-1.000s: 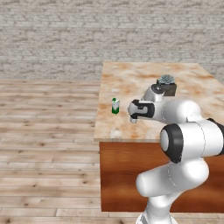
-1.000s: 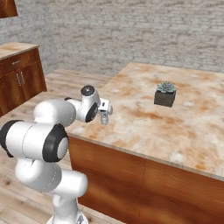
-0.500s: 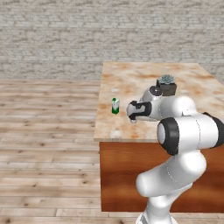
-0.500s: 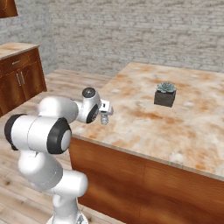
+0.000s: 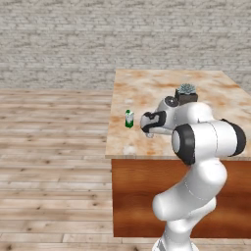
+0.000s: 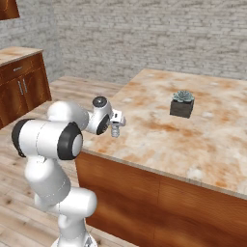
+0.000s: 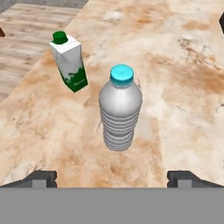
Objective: Pick the milk, bottled water, water bottle from the counter and place them in the open cabinet.
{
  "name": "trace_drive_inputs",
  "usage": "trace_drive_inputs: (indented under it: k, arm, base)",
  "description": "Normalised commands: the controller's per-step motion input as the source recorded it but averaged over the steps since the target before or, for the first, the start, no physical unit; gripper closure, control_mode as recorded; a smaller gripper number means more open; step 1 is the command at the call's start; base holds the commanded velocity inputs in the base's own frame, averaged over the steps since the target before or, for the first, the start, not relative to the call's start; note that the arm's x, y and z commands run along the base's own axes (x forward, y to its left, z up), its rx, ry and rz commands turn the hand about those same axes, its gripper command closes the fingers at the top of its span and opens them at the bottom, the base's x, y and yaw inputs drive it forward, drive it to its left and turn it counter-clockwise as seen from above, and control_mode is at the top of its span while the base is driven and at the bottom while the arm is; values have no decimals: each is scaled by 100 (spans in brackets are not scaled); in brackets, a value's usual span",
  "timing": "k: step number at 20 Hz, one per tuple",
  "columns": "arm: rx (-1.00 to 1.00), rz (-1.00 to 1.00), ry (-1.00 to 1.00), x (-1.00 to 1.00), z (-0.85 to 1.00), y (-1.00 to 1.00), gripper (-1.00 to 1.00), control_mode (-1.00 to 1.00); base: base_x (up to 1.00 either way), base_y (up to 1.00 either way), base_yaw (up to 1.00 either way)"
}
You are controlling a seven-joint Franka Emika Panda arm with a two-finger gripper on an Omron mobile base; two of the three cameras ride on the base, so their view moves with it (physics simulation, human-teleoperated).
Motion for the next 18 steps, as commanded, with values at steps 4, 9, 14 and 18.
trace_drive_inputs:
  k: [4,9,14,18]
  arm:
    - [0,0,0,16,-15,0,-100,-100]
    - [0,0,0,13,-14,0,-100,-100]
    - [0,0,0,18,-10,0,-100,-100]
    - [0,0,0,21,-10,0,-100,-100]
  base:
    - [0,0,0]
    - [0,0,0]
    - [0,0,0]
    - [0,0,0]
